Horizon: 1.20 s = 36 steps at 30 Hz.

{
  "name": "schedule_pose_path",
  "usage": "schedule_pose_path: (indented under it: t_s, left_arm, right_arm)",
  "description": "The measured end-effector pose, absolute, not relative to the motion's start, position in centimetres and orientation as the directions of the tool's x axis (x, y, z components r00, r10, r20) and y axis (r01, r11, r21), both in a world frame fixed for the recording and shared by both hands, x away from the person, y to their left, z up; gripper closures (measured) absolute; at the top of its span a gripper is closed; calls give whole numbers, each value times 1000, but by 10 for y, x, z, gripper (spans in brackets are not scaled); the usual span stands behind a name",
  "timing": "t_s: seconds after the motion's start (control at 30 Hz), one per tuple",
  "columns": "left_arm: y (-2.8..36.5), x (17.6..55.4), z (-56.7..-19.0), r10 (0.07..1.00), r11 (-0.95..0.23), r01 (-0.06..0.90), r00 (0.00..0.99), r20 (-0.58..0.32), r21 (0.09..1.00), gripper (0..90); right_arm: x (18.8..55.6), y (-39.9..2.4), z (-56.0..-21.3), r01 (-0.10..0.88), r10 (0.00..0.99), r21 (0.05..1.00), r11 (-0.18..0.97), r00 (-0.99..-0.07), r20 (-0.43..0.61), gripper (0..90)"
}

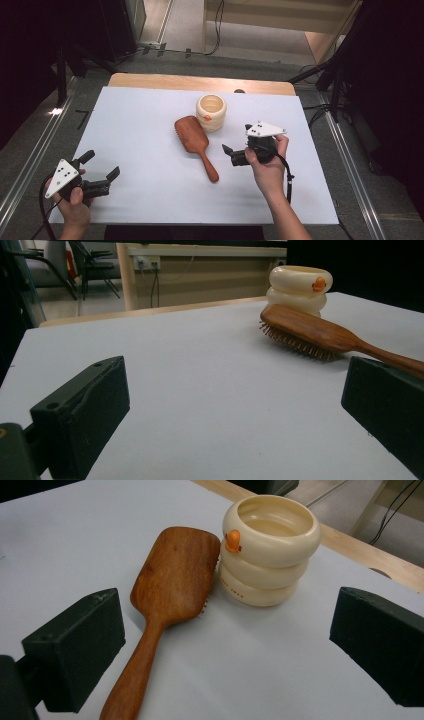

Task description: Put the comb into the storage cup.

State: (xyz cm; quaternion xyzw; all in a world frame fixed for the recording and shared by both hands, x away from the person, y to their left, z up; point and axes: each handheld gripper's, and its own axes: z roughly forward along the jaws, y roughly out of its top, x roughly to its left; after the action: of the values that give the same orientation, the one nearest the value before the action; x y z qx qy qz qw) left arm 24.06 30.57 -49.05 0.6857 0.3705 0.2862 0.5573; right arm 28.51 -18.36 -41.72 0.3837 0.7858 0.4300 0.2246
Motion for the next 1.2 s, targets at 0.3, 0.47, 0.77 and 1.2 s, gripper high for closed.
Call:
schedule_pose_path:
  t_s: [0.3, 0.47, 0.77, 1.2]
  left_arm:
    - [306, 240, -491, 825, -101, 188, 564, -23, 977, 0]
    - [306, 240, -490, 823, -102, 187, 568, -22, 977, 0]
    - [306, 240, -490, 818, -102, 186, 574, -23, 977, 0]
    - [306, 240, -490, 815, -104, 185, 579, -23, 977, 0]
  right_arm:
    - [291, -165, -418, 451, 802, 812, 370, -596, -35, 0]
    - [295, -155, -422, 471, 803, 792, 389, -595, -41, 0]
    - [303, -138, -429, 517, 805, 749, 415, -592, -38, 0]
    - [314, -118, -446, 583, 798, 681, 444, -603, -4, 0]
